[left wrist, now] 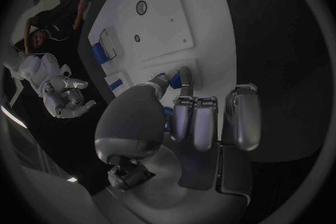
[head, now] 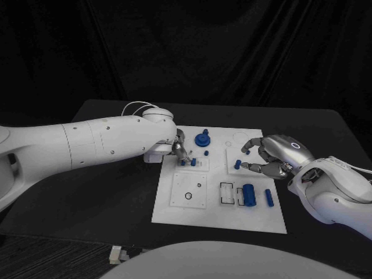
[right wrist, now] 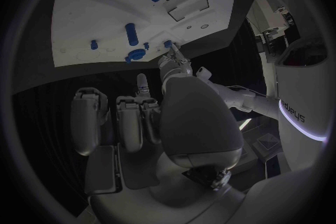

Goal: Assemble the parts on the task board

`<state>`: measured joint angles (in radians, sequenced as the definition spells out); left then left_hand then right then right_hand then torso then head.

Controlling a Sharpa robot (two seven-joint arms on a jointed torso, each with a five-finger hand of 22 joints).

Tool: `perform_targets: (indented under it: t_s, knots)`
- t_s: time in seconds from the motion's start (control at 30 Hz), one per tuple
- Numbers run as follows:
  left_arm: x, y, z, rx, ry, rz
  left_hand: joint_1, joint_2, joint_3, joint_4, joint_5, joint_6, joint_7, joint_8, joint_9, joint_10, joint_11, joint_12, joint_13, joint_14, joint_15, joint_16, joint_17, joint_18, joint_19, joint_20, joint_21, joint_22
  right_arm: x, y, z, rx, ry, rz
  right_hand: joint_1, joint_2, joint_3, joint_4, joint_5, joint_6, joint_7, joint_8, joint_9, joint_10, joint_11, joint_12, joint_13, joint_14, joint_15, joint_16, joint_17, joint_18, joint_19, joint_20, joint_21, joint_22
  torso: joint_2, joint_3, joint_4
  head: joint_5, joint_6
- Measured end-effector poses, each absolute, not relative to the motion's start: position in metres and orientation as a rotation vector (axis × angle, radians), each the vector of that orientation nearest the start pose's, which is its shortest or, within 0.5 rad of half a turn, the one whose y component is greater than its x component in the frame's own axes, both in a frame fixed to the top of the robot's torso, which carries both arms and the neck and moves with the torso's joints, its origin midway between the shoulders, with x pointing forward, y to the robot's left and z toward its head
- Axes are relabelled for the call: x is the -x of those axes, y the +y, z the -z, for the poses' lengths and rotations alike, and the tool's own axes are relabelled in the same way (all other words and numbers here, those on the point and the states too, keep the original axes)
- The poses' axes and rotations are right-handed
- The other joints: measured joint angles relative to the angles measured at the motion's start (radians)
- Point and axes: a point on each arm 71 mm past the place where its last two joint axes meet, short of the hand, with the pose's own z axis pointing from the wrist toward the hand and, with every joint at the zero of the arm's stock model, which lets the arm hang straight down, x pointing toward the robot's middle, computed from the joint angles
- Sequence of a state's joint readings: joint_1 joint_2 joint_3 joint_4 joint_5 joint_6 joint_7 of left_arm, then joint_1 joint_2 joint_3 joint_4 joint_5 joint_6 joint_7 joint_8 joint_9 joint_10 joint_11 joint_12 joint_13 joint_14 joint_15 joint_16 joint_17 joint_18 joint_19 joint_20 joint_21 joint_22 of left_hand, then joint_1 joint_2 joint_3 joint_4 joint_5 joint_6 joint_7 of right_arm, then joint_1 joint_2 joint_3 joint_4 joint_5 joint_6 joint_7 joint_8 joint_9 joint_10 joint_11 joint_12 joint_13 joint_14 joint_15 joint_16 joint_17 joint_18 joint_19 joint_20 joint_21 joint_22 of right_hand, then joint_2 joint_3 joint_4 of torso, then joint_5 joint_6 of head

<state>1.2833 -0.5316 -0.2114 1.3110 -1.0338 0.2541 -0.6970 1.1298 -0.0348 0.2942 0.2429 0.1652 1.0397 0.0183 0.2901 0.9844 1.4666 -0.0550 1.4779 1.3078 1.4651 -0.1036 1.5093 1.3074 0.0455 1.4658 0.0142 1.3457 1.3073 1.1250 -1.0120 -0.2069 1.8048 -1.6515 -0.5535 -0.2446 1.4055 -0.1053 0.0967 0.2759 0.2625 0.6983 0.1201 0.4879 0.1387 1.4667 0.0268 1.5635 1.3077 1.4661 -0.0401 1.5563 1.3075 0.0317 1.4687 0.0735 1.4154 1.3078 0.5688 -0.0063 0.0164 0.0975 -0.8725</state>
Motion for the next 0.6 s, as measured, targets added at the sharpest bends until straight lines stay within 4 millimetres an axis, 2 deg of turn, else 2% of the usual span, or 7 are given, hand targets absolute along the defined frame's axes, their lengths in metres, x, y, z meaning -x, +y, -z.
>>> perform_targets:
  t_s: [0.37,0.6]
  knots:
    - [-0.4924,0.1377,0.2607,-0.009,2.524,0.131,-0.017,0.004,-0.018,0.013,0.000,0.000,0.000,-0.008,-0.006,0.000,0.000,0.000,0.000,0.000,0.000,0.000,0.000,0.000,0.000,0.000,-0.006,0.000,-0.3885,-0.2062,0.2336,0.191,1.632,-0.620,0.000,0.000,0.000,0.000,0.001,0.000,0.000,0.000,-0.001,0.000,0.000,-0.002,0.000,0.000,0.000,0.000,0.000,0.000,0.000,0.000,0.000,0.000,0.000,0.0002,0.0000,0.001,0.000]
    - [-0.4928,0.1405,0.2608,-0.006,2.529,0.134,-0.017,0.004,-0.025,0.006,0.008,-0.002,0.002,-0.008,-0.002,0.000,0.000,0.000,0.000,0.000,0.000,0.000,0.000,0.000,0.000,0.000,-0.006,0.000,-0.3885,-0.2064,0.2338,0.191,1.633,-0.620,0.000,0.000,0.000,0.000,0.004,0.000,0.000,0.000,-0.001,0.000,0.000,-0.004,0.000,0.000,0.000,0.000,0.000,0.000,0.000,0.000,0.000,0.000,0.000,0.0002,0.0000,0.002,0.000]
